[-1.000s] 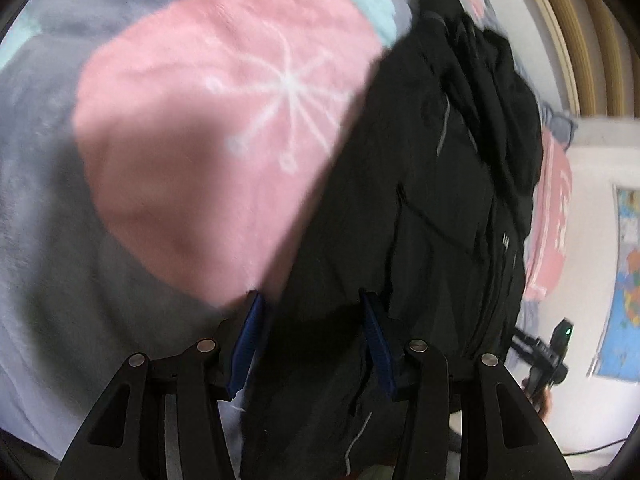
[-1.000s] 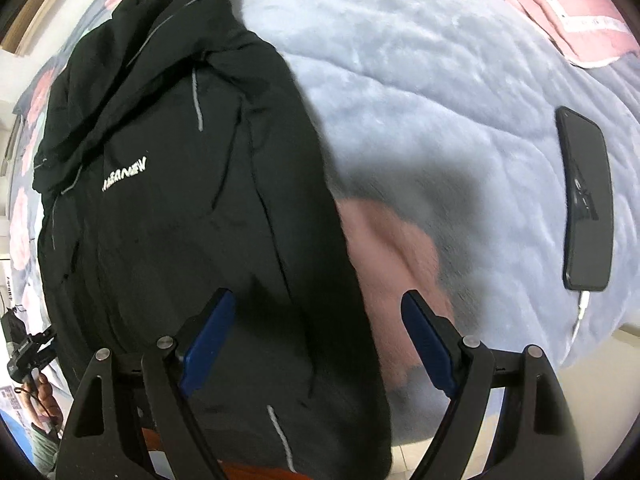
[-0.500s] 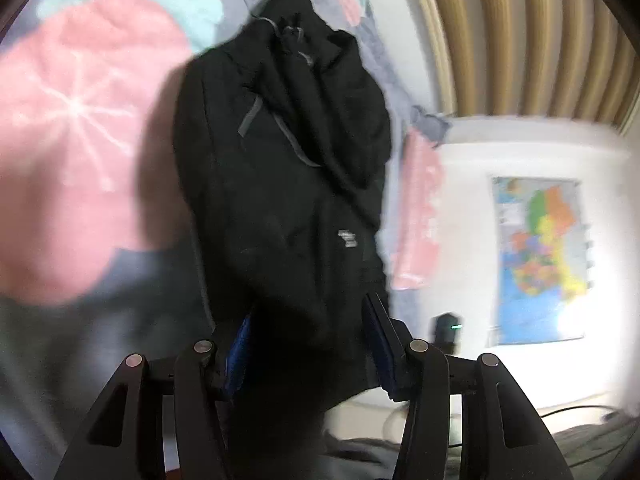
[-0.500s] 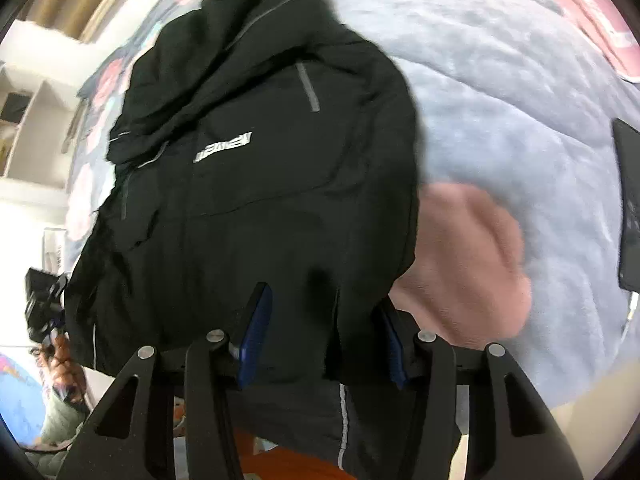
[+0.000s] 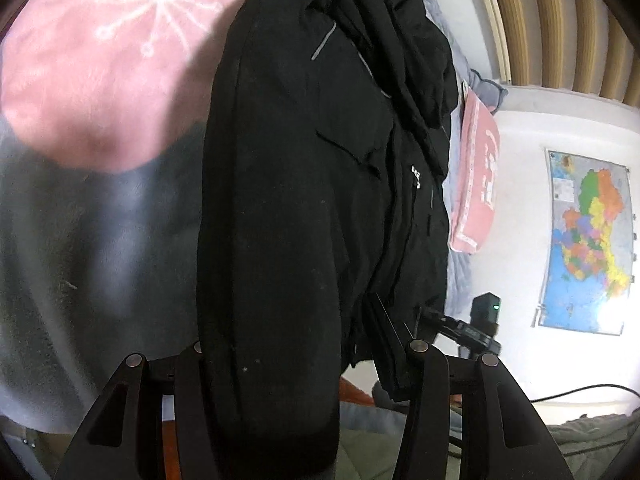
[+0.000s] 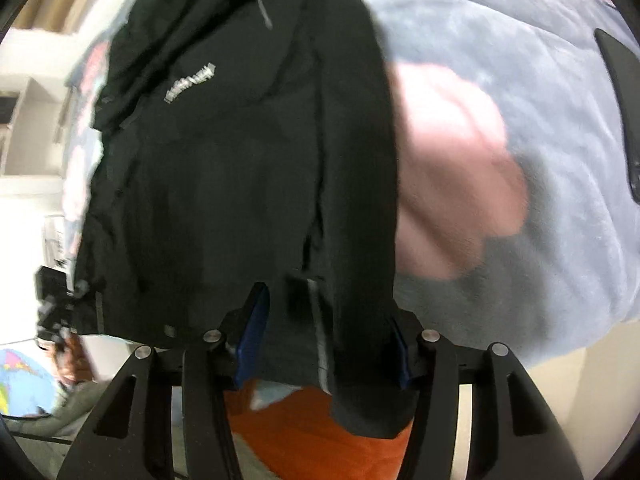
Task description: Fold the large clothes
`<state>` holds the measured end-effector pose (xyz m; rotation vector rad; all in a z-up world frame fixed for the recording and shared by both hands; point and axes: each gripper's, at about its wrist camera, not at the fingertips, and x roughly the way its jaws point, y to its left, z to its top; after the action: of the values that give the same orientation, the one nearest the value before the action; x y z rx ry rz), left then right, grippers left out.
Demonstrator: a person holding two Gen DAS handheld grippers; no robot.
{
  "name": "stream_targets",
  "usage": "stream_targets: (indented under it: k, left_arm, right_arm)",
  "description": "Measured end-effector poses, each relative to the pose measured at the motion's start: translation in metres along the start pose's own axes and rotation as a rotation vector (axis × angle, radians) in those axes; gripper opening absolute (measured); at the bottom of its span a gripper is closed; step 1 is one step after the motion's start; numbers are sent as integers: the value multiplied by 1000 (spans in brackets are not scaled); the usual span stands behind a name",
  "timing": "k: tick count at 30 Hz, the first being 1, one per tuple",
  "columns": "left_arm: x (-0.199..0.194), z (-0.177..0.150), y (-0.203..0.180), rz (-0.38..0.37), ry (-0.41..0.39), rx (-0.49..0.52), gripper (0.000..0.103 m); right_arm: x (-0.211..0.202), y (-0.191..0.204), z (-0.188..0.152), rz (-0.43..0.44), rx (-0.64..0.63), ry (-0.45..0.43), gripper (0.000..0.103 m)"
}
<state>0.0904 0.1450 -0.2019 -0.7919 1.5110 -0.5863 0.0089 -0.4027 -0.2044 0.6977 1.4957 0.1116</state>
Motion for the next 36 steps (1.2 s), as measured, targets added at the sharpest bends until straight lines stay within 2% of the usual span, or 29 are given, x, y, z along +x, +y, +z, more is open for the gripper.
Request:
stream_targets:
  k: [1,2,3,5,8,11,18,23,29,36]
  left_arm:
    - [2,1,-3,22,-10,7,42]
    - [5,4,-7,56,-14,21,23]
    - [7,6,-10,81,-15,34,16]
    - [2,8,-13,117,-29,63,15]
    - [-16,10,-25,71,-90,92,13]
    - [-36,19,-39,0,-151,101,13]
    - [-72,51,-89,-164,-287,149,13]
    - [-91,78,-116,-205,-353,189,13]
    - [-102,117,-139,-217,-412,205,13]
    - [-103,195,-148,-244,-462,136,13]
  right_arm:
    - [-1,2,2,1,3,-5,57]
    - [1,5,5,-22,2,-6,55]
    - [3,7,7,-38,-4,-2,50]
    - [8,15,10,-77,-23,2,39]
    - [-8,21,13,-45,-34,-25,24]
    - [-33,29,21,-14,-70,-70,23]
    - [-88,69,56,130,-125,-208,23]
    - [-117,84,94,193,-115,-298,23]
    - [-141,95,152,184,-87,-394,23]
    - [-158,113,246,176,-55,-483,23]
